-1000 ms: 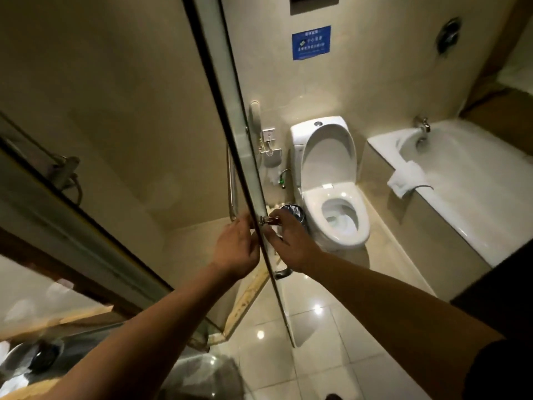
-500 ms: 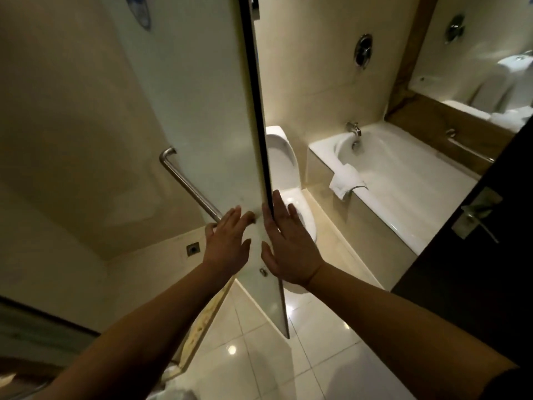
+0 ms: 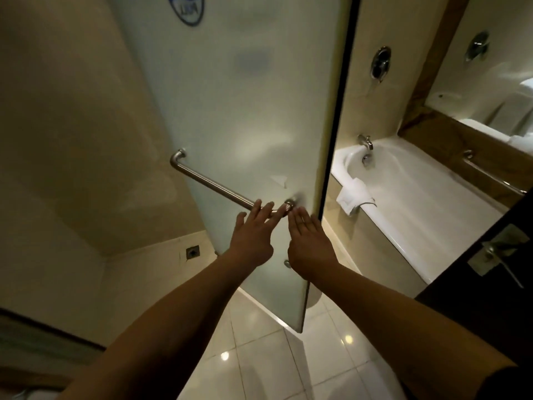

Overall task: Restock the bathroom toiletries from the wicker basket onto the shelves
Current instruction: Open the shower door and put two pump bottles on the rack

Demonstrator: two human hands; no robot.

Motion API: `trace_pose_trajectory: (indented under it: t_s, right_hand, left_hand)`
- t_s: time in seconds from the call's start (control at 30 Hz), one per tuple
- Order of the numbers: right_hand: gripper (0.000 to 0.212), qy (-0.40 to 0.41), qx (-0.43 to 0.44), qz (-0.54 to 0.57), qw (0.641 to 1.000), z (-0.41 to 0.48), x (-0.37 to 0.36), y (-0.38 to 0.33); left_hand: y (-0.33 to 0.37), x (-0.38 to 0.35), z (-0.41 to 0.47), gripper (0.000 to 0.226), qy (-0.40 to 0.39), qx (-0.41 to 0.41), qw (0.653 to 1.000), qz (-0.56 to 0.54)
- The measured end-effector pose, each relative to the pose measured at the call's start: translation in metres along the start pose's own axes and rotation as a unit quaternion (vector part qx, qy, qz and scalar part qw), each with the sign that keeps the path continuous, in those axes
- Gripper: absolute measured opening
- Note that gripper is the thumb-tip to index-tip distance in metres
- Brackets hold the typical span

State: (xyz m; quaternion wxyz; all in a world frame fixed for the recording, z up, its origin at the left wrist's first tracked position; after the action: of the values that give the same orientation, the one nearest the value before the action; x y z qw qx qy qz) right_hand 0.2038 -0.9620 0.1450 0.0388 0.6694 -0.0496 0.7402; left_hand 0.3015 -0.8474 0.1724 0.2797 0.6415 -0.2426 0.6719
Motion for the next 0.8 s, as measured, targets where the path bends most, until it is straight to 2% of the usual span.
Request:
trace_pose_trajectory:
  t_s: [0.17, 0.27, 0.43, 0.6, 0.7, 0.8]
  right_hand:
    - [0.082, -0.008, -0.027, -0.012, 1.000, 0.018, 0.001, 0.012]
    - [0.083, -0.005, 0.017, -0.068, 0.998, 0.022, 0.008, 0.015]
    - [0.080, 0.002, 0.085, -0.094, 0.992, 0.058, 0.021, -0.032]
    - [0.073, 0.022, 0.165, -0.106, 0.980, 0.122, 0.042, -0.148]
    - [0.069, 0.022, 0.213, -0.069, 0.974, 0.152, 0.051, -0.250]
    - [0.070, 0.022, 0.318, -0.040, 0.947, 0.161, 0.056, -0.372]
  left_hand:
    - [0.005, -0.001, 0.017, 0.108, -0.039, -0.003, 0.999, 0.019]
    - [-0.012, 0.001, 0.015, 0.106, -0.060, 0.017, 0.997, 0.052]
    - [-0.103, 0.011, -0.014, 0.091, -0.077, 0.142, 0.986, 0.032]
    - [-0.236, 0.043, -0.084, 0.069, -0.077, 0.307, 0.949, 0.000]
    - [-0.310, 0.069, -0.158, 0.066, -0.068, 0.384, 0.921, 0.005]
    - [-0.375, 0.092, -0.254, 0.058, -0.041, 0.449, 0.891, 0.050]
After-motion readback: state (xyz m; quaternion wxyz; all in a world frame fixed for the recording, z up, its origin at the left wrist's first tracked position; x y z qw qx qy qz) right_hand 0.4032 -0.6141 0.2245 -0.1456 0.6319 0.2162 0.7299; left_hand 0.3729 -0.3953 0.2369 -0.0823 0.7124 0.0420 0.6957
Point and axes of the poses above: each hand's wrist, its own z-axis towards the middle knuckle, its own x-axis out of the back of the hand, y = z × x, the point moved 2 cm from there along z, towards the middle knuckle, and after that the axes turned 10 degrees about x, right-handed, at the moved point
